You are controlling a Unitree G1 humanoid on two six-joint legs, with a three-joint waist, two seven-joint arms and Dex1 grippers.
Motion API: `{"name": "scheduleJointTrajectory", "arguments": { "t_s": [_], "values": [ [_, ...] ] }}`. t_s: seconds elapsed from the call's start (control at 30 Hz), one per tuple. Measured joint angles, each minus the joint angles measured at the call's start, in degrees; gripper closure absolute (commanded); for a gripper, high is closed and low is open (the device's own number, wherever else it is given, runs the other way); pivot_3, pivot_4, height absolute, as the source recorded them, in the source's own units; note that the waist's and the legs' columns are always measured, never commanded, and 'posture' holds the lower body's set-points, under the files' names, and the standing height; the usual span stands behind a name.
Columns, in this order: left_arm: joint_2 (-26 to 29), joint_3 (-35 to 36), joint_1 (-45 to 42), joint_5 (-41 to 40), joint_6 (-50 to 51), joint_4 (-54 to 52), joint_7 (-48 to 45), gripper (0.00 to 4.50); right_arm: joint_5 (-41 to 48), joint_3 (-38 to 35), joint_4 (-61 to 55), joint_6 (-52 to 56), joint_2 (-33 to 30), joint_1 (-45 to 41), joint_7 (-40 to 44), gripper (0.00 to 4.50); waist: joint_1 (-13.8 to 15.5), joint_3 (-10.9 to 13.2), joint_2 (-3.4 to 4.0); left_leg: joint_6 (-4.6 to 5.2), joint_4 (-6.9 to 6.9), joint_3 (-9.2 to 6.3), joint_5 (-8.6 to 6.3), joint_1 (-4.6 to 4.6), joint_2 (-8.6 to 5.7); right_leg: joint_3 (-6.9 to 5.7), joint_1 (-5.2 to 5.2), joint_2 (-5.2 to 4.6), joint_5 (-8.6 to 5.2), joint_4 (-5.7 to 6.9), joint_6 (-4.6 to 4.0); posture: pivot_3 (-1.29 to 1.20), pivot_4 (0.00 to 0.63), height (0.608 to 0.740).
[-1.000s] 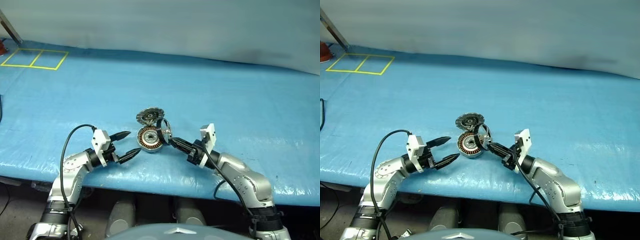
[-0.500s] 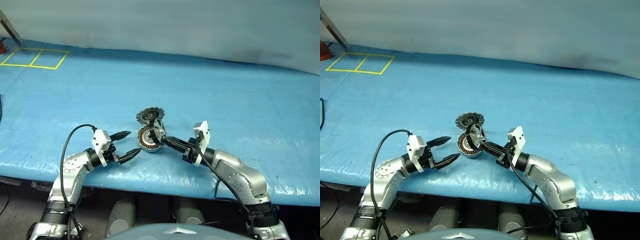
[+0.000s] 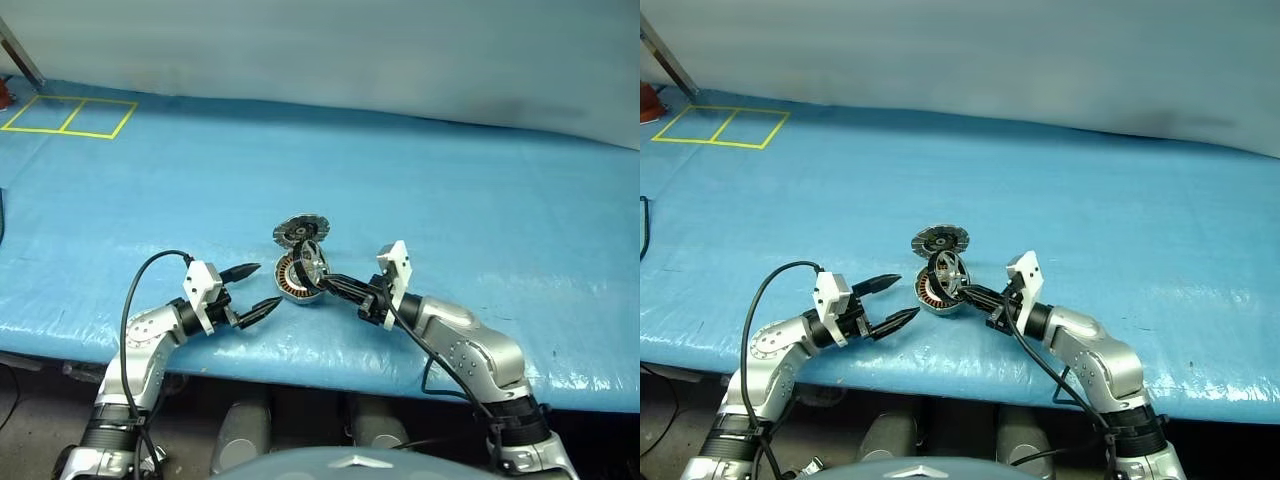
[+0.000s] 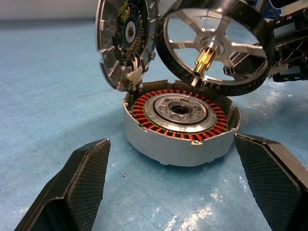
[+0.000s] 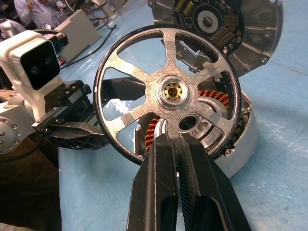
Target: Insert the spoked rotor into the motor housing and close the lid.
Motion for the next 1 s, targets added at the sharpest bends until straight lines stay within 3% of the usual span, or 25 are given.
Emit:
{"name": "scheduleJointTrajectory", "arguments": {
  "t_s": [0.23, 0.47, 1.0],
  "values": [
    [0.3, 0.0, 0.3, 0.2, -0.8, 0.0, 0.3, 0.00, -0.7, -0.1, 0.8, -0.2, 0.0, -1.0, 0.0, 4.47, 0.0, 0.0, 0.00, 0.00, 0.01, 0.00, 0.00, 0.00, 0.00, 0.00, 0.00, 0.00, 0.01, 0.01, 0.00, 0.00, 0.150, 0.740],
    [0.4, 0.0, 0.5, 0.3, -1.0, 0.0, 0.4, 0.00, -1.4, -0.1, 0.7, -1.1, -0.1, -1.1, 0.2, 2.34, 0.0, 0.0, 0.00, 0.00, 0.05, 0.00, 0.00, 0.00, 0.00, 0.00, 0.02, 0.00, 0.01, 0.03, 0.02, 0.00, 0.150, 0.740],
    [0.4, 0.0, 0.9, 0.3, -1.1, -0.1, 0.7, 0.00, 0.6, -1.0, -0.8, -2.2, 1.2, -1.4, 1.4, 2.34, 0.0, 0.0, 0.00, 0.00, 0.14, -0.01, 0.00, 0.00, 0.00, 0.01, 0.05, 0.01, 0.03, 0.07, 0.03, 0.00, 0.150, 0.740]
  ]
}}
